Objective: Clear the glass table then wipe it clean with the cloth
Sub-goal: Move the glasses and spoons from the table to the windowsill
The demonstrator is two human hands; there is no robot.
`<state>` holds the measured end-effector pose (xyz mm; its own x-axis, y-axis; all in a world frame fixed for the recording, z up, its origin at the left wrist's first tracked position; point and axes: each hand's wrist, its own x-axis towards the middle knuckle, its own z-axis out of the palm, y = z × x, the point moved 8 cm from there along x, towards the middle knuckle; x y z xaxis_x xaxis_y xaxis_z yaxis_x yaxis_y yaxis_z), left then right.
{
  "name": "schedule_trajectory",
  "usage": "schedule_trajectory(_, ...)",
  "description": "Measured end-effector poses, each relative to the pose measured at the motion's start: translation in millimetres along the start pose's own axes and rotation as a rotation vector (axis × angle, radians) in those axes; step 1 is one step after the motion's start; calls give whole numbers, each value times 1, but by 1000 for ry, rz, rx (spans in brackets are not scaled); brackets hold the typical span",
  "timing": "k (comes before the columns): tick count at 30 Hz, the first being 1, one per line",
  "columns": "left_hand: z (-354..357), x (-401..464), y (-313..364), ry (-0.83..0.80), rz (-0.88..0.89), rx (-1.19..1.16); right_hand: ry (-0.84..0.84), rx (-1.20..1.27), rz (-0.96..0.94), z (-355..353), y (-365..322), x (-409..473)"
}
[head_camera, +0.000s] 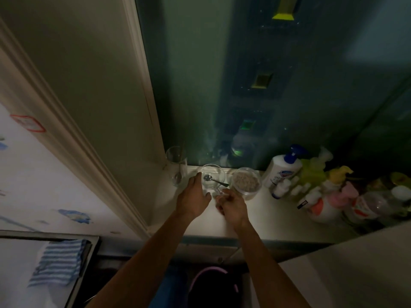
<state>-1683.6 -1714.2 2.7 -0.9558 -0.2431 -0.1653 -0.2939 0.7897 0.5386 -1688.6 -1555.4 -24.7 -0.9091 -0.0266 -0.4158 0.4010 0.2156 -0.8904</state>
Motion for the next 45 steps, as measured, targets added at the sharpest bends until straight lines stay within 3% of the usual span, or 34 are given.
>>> schedule_trajectory(8,-15,-29,5,-22,46,96,1,-291,-22,-5,-3,-26)
schedule_trajectory(13,-27,-50,7,-28,145,133,5,-498,-176,-7,-33,-48)
schedule_trajectory(26,-71,-160,-24,17,148,146,-57,-741,-354,27,-52,-141)
schedule_trajectory(35,-125,-302,-128,164,-132,249,-261,-812,-563,117,-35,-252)
schedule_trajectory(45,-220,-510,-336,298,-643,212,-757,-922,-738,340,-6,-409)
